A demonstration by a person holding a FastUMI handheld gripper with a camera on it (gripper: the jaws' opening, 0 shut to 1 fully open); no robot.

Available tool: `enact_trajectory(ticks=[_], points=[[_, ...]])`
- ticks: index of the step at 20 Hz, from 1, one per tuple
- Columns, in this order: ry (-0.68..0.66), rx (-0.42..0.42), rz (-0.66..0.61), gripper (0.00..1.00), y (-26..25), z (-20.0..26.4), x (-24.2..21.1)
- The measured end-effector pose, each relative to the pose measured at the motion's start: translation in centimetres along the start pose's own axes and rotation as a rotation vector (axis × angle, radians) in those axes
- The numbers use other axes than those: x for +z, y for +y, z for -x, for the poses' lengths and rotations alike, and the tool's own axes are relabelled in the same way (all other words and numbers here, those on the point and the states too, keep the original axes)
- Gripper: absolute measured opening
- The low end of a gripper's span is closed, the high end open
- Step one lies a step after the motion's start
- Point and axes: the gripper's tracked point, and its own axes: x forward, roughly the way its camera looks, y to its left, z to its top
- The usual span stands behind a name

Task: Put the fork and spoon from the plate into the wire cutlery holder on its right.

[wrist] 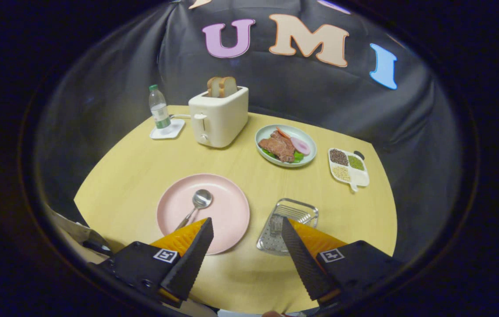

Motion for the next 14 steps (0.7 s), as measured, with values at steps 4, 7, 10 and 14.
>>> enact_trajectory(ticks=[4, 7, 10, 14], points=[[-0.018, 0.036, -0.033, 1.0, 5.0, -0.7, -1.0], [-0.008, 0.063, -0.014, 1.0, 8.2, -2.2, -2.2], [0.025, 0.048, 0.019, 1.0, 9.7, -3.9, -3.8], [0.079, 0.027, -0.004, 1.0, 10.8, -5.8, -5.8]])
